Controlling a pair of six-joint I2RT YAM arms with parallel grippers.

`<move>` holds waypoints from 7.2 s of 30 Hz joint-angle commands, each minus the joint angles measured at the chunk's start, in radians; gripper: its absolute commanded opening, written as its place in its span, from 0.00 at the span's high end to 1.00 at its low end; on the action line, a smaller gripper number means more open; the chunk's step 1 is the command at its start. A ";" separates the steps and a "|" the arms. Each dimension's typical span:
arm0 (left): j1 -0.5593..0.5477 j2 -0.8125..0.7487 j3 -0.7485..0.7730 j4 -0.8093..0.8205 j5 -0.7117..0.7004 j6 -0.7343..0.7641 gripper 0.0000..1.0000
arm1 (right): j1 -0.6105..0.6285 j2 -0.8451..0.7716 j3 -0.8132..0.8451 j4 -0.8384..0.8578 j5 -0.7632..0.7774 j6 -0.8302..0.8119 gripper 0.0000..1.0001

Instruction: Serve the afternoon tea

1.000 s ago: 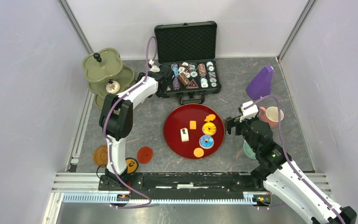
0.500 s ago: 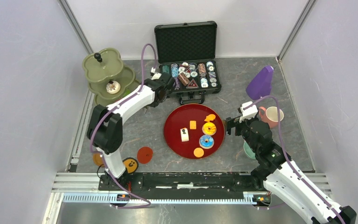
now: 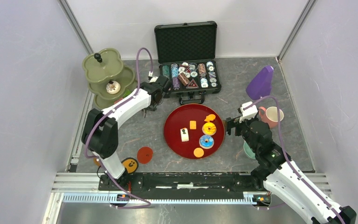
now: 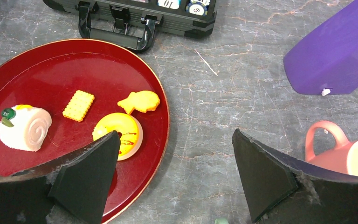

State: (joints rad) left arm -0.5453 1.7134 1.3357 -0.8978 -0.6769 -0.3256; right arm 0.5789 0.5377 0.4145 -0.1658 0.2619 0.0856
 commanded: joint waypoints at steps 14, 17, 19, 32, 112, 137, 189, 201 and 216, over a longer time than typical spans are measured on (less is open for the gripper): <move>0.046 0.185 0.357 0.034 0.054 0.006 0.61 | 0.004 -0.029 0.004 0.014 0.007 0.011 0.02; 0.043 0.106 0.337 0.026 0.126 0.005 0.60 | 0.004 -0.017 0.004 0.020 0.006 0.012 0.02; 0.044 0.023 0.285 0.034 0.214 0.005 0.58 | 0.004 -0.006 0.007 0.022 0.002 0.010 0.02; -0.025 -0.609 -0.202 0.007 0.851 -0.331 0.47 | 0.004 0.015 0.003 0.052 -0.025 0.008 0.02; -0.405 -0.394 -0.190 -0.536 -0.319 -0.938 0.60 | 0.004 -0.014 -0.015 0.040 -0.034 0.018 0.02; 0.232 -0.528 -0.474 0.258 -0.106 -0.512 0.59 | 0.004 -0.003 -0.014 0.038 -0.035 0.018 0.02; 0.278 -0.960 -0.514 -0.042 0.395 -0.663 0.00 | 0.004 0.074 0.015 0.026 0.005 -0.003 0.02; 0.276 -0.784 -0.814 0.406 0.178 -0.868 0.00 | 0.004 0.062 0.022 0.010 0.010 0.005 0.02; 0.275 -0.404 -0.720 0.591 0.021 -0.801 0.00 | 0.004 0.037 -0.016 0.035 -0.024 0.015 0.02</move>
State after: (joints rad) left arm -0.2741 1.2369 0.5468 -0.3607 -0.5781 -1.1507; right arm 0.5789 0.5747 0.4015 -0.1810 0.2501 0.0902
